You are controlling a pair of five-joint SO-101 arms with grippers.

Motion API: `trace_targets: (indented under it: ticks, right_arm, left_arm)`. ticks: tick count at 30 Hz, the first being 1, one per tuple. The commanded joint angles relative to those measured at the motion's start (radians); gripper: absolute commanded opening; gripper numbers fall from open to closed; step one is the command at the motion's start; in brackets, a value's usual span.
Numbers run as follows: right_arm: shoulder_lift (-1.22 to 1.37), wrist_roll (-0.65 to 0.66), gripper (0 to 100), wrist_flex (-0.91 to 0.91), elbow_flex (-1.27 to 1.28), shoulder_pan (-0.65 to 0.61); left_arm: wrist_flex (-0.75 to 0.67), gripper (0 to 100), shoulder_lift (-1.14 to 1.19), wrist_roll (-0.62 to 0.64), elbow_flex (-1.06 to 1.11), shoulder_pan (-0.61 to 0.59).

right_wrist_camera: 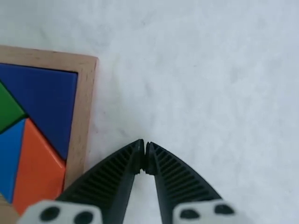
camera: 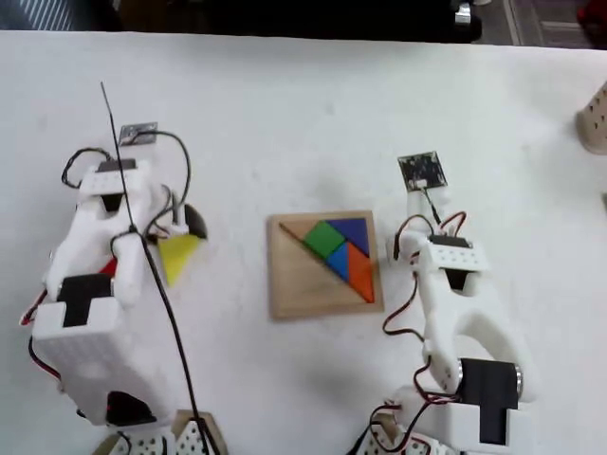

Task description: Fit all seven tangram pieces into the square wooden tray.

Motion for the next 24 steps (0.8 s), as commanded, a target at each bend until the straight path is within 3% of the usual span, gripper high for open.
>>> trace_targets:
  ticks: [1,10,16,24]
  right_arm:
    - [-0.004,0.012,1.8,-0.001,-0.051,-0.012]
    - [-0.004,0.012,1.8,-0.001,-0.051,-0.012]
    - [-0.004,0.012,1.8,-0.001,-0.051,-0.012]
    - [-0.004,0.012,1.8,-0.001,-0.051,-0.012]
  left_arm:
    - [0.015,33,0.001,0.011,-0.029,0.027]
    - [0.015,33,0.001,0.011,-0.029,0.027]
    - [0.011,20,-0.004,0.005,-0.031,0.031]
    - [0.009,24,-0.004,0.003,-0.031,0.031]
